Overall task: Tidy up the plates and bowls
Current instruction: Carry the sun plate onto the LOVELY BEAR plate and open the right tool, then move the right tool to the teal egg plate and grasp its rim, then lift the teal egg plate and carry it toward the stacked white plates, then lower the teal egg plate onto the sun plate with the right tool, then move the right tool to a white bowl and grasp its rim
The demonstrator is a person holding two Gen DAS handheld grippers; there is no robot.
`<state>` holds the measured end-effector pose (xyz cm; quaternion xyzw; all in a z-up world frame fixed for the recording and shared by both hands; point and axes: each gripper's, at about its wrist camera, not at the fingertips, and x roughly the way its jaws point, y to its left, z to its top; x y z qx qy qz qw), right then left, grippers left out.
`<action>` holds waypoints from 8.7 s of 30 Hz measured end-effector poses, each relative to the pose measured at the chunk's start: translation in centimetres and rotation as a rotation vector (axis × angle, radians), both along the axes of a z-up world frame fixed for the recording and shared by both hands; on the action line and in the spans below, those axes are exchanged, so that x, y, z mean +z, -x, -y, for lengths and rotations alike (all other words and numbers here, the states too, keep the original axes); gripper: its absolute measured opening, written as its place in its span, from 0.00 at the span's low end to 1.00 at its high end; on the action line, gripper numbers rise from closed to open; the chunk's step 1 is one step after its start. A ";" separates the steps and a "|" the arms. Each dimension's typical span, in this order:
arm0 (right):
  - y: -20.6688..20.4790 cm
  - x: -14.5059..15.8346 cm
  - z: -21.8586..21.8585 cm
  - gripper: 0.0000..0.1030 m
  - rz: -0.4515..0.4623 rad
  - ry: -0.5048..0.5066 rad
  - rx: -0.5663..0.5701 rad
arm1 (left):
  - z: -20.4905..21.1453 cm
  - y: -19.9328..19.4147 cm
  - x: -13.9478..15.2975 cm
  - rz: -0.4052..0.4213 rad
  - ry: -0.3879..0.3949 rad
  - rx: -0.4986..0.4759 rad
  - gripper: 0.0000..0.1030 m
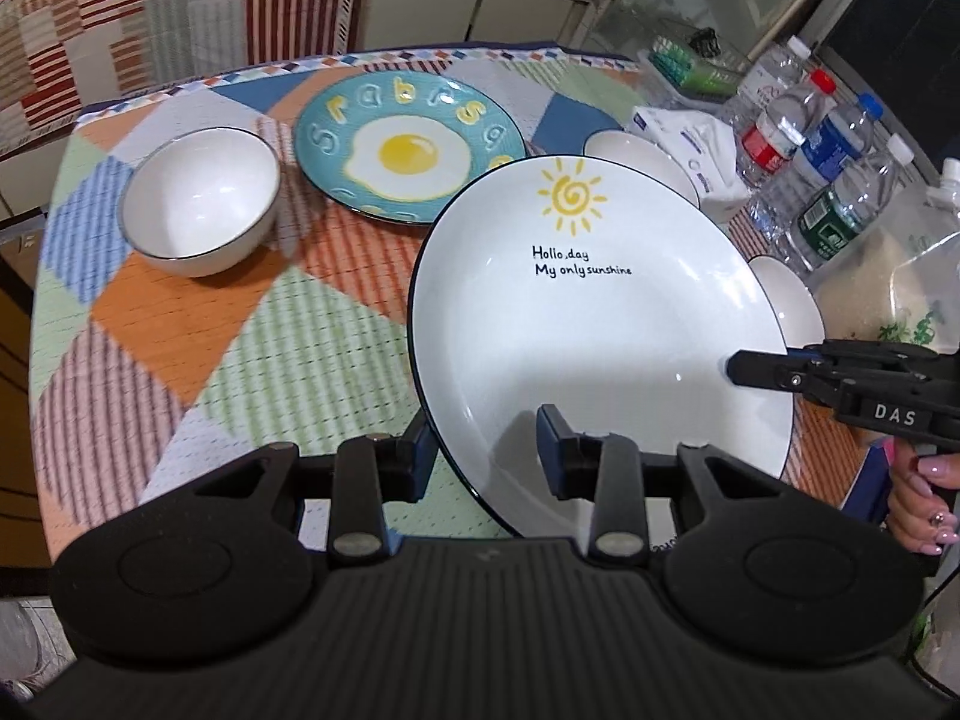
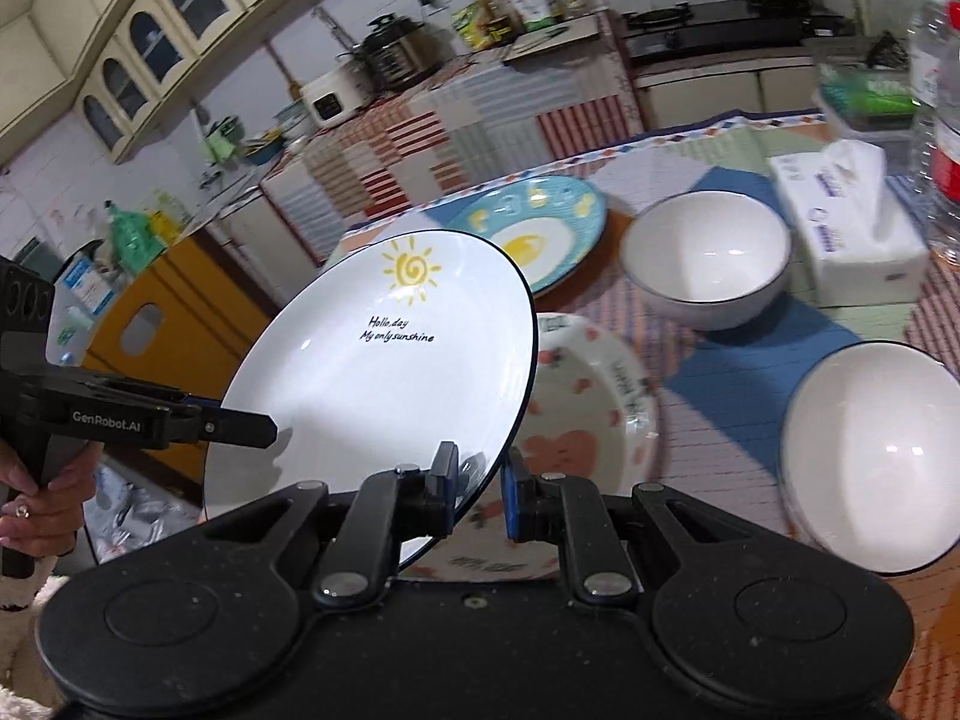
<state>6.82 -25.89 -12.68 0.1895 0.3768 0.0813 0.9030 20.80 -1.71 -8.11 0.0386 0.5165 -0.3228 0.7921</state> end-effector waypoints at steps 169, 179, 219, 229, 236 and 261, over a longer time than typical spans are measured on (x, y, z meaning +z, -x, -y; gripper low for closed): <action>-11.8 0.5 3.5 0.16 0.059 -0.027 0.034 | 1.5 -1.2 1.5 0.180 0.040 0.236 0.22; -7.1 0.6 2.2 0.16 0.056 -0.018 0.024 | 0.4 2.9 1.3 0.153 0.043 0.198 0.22; -4.8 -4.1 -2.1 0.28 -0.189 0.203 0.027 | 0.4 2.5 -5.1 -0.040 -0.011 0.153 0.22; -6.0 -3.3 -4.2 0.34 -0.263 0.389 0.014 | 1.1 1.2 -5.8 -0.089 -0.028 0.168 0.23; -6.7 -3.5 -5.4 0.36 -0.267 0.521 0.013 | 1.0 0.9 -6.6 -0.142 -0.003 0.210 0.19; -4.9 3.2 -6.6 0.35 -0.089 0.447 0.038 | -0.9 3.1 1.1 -0.010 -0.075 0.184 0.18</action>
